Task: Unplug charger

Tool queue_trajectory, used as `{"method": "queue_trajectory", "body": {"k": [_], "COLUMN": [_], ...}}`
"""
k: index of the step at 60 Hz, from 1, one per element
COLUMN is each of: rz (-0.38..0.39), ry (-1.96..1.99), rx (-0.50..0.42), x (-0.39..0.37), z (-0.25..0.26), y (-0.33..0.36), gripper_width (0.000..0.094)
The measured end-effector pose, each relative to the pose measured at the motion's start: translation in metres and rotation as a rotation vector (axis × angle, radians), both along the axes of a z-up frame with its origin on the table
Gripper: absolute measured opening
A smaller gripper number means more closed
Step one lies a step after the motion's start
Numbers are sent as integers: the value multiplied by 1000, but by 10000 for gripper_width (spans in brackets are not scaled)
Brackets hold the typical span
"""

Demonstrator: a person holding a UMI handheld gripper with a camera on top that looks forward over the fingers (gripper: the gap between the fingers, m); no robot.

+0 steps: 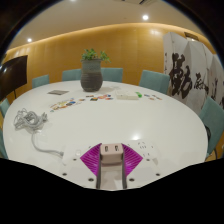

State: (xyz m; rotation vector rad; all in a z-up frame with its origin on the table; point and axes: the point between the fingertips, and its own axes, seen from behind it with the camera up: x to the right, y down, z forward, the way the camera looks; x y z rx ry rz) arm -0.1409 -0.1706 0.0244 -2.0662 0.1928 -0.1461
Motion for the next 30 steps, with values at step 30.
{"method": "queue_trajectory", "body": {"k": [30], "rz": [62], "ry": [-36], "rx": [580], "x": [53], "z": [334], "y": [25], "gripper_width": [174]}}
